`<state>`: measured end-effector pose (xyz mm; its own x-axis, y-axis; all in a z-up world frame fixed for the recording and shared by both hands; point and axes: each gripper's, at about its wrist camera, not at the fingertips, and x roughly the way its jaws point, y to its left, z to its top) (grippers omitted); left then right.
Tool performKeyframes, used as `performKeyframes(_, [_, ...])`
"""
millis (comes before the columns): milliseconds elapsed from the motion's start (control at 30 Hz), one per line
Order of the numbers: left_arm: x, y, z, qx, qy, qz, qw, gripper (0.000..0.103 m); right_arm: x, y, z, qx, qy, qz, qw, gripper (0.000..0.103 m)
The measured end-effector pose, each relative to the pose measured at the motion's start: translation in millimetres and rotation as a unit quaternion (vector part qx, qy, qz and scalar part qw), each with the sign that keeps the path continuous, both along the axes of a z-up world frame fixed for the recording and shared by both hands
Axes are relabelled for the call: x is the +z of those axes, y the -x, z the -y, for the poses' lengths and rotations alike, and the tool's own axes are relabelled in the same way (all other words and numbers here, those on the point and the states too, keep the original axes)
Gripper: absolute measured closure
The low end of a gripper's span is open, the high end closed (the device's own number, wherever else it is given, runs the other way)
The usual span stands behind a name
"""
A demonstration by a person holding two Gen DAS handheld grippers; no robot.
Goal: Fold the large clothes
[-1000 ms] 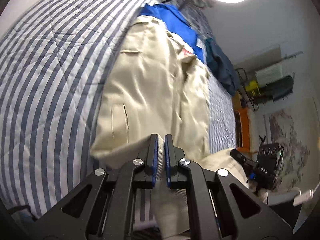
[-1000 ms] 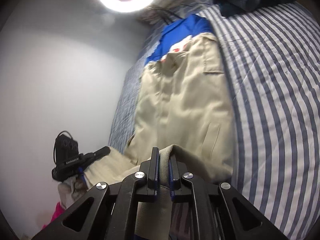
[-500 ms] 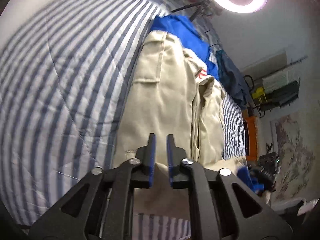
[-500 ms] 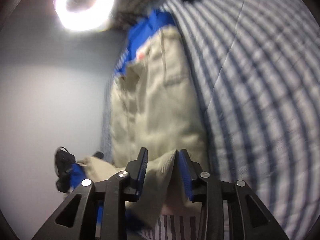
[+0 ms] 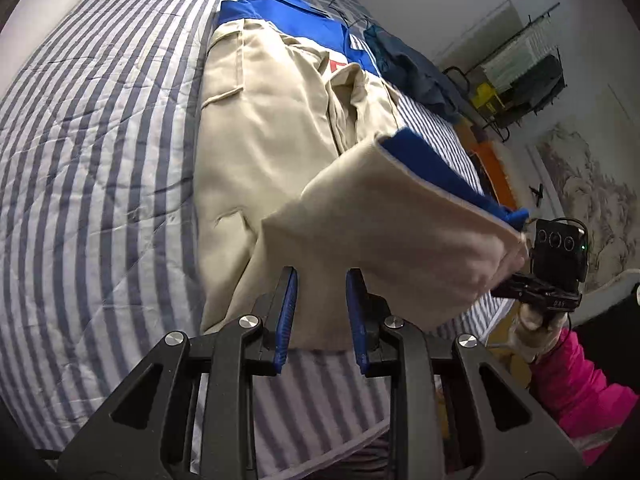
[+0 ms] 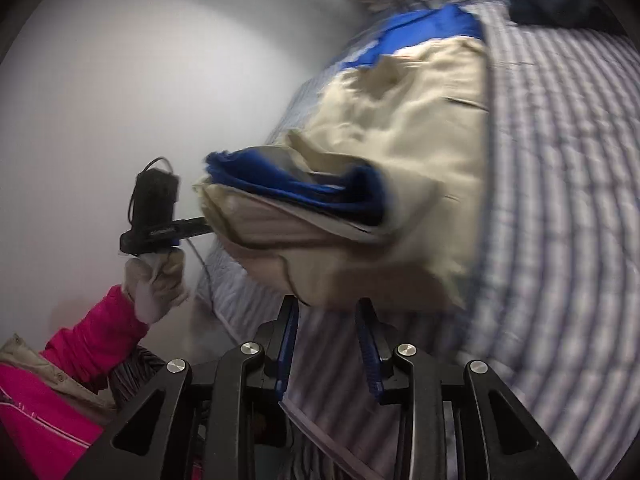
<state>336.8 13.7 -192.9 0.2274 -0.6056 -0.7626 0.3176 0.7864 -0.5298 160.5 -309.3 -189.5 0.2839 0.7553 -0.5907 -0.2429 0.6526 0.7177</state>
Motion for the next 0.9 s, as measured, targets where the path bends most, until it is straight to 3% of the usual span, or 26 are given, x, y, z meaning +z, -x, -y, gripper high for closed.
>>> performKeyframes(200, [-8, -32, 9, 0.058, -0.009, 0.000, 0.9983, 0.080, 4, -61, -14, -0.048, -0.011, 0.021, 0.999, 0.071])
performKeyframes(333, [-15, -44, 3, 0.081, -0.022, 0.007, 0.9964, 0.067, 7, -90, -17, -0.074, 0.061, 0.032, 0.995, 0.064])
performKeyframes(433, [-17, -49, -10, 0.093, -0.006, 0.005, 0.9957, 0.066, 10, -87, -5, -0.076, 0.081, 0.041, 0.993, 0.059])
performKeyframes(500, [-23, -52, -18, 0.092, 0.010, -0.007, 0.9957, 0.058, 10, -80, 7, -0.082, 0.079, 0.042, 0.993, 0.047])
performKeyframes(600, [-37, -51, -21, 0.077, 0.032, -0.037, 0.9958, 0.057, -1, -71, 23, -0.084, 0.067, 0.029, 0.994, 0.047])
performKeyframes(733, [-45, -44, -17, 0.049, 0.017, -0.037, 0.9980, 0.055, -16, -64, 27, -0.066, 0.055, 0.011, 0.996, 0.047])
performKeyframes(900, [-46, -37, -15, 0.042, 0.005, -0.036, 0.9985, 0.054, -31, -61, 18, -0.045, 0.074, -0.004, 0.996, 0.044])
